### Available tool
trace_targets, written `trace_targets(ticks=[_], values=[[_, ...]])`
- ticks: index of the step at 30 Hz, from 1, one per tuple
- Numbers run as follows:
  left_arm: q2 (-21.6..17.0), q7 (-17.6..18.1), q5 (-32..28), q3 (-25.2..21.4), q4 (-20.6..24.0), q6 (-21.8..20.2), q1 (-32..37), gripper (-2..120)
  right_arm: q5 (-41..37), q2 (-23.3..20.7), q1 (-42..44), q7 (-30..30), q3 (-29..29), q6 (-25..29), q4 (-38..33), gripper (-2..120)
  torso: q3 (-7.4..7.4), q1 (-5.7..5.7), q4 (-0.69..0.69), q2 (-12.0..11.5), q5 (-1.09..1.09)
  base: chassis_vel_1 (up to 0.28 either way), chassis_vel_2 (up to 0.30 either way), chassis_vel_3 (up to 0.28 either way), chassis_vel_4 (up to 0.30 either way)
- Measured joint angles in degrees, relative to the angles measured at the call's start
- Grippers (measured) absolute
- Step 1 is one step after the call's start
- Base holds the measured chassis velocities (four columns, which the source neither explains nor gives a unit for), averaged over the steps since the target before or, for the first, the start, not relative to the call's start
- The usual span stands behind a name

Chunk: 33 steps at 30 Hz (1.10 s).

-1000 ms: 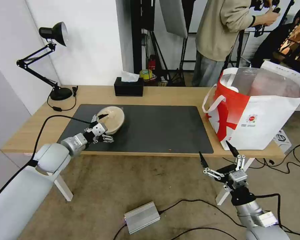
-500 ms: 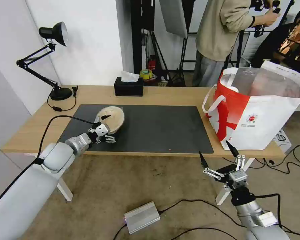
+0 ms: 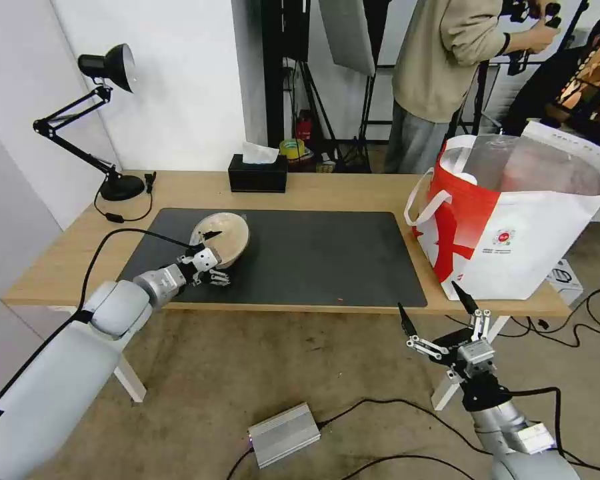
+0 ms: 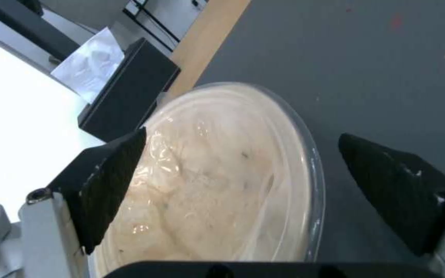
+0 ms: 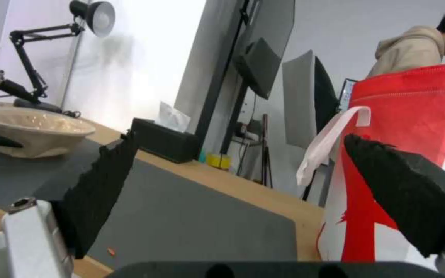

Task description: Pick up the trash from the table and place it into the takeout bag.

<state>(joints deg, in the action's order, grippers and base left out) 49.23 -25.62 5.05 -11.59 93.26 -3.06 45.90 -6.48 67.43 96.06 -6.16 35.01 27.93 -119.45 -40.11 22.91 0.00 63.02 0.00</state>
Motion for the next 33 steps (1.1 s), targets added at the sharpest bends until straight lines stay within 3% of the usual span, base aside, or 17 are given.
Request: trace_targets(ticks=[33], values=[[0.6,-0.2,3.0,0.1,-2.9,0.8,-1.0,100,0.0,0.0,0.0,0.0,0.0,0.0,0.0,100,0.00,0.00,0.00,0.0,0.00,0.000,0.000,0.000,0.000]])
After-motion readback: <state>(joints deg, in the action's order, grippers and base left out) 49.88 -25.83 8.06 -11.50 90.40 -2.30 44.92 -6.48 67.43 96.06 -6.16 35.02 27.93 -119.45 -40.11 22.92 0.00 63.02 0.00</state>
